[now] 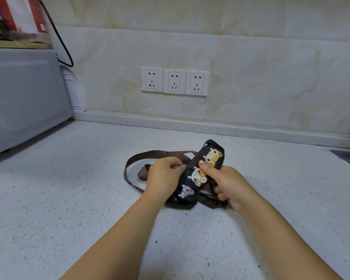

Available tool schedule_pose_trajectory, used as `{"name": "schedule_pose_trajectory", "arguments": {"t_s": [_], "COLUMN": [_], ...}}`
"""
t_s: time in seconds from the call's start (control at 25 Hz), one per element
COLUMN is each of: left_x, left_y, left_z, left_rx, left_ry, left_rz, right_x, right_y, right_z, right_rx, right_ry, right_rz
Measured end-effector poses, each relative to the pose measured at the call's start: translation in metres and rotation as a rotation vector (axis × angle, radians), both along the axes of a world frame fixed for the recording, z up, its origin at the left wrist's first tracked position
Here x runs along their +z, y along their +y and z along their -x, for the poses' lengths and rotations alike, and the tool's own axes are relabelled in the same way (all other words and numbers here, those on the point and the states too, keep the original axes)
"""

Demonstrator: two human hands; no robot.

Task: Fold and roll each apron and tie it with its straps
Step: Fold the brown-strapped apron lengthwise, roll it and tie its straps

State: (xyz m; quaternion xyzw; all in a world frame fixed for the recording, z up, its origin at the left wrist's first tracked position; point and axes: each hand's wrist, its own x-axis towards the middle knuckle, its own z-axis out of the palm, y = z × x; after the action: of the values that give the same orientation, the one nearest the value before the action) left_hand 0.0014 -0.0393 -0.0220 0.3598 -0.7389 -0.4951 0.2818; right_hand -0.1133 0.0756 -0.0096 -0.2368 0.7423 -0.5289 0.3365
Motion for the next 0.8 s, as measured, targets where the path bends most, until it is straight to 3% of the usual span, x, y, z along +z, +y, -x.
{"name": "schedule_pose_trajectory", "arguments": {"t_s": [0.24, 0.4, 0.56, 0.68, 0.8], "left_x": [0.004, 0.002, 0.0, 0.002, 0.006], "left_y": [0.007, 0.007, 0.007, 0.004, 0.0], "left_z": [-0.001, 0.0, 0.001, -0.002, -0.005], "left_rx": [0.081, 0.005, -0.128, -0.202, -0.201], "left_ry": [0.091, 0.111, 0.182, 0.295, 0.311], "left_rz": [0.256, 0.348, 0.189, -0.069, -0.172], "right_x": [0.008, 0.012, 0.008, 0.009, 0.017], "right_y": [0.005, 0.008, 0.005, 0.004, 0.005], "right_z": [-0.001, -0.004, -0.002, -0.004, -0.008], "right_rx": [-0.033, -0.049, -0.028, -0.033, -0.08], "right_ry": [0.089, 0.324, 0.551, 0.66, 0.824], "right_rz": [-0.16, -0.261, -0.396, -0.429, -0.421]}}
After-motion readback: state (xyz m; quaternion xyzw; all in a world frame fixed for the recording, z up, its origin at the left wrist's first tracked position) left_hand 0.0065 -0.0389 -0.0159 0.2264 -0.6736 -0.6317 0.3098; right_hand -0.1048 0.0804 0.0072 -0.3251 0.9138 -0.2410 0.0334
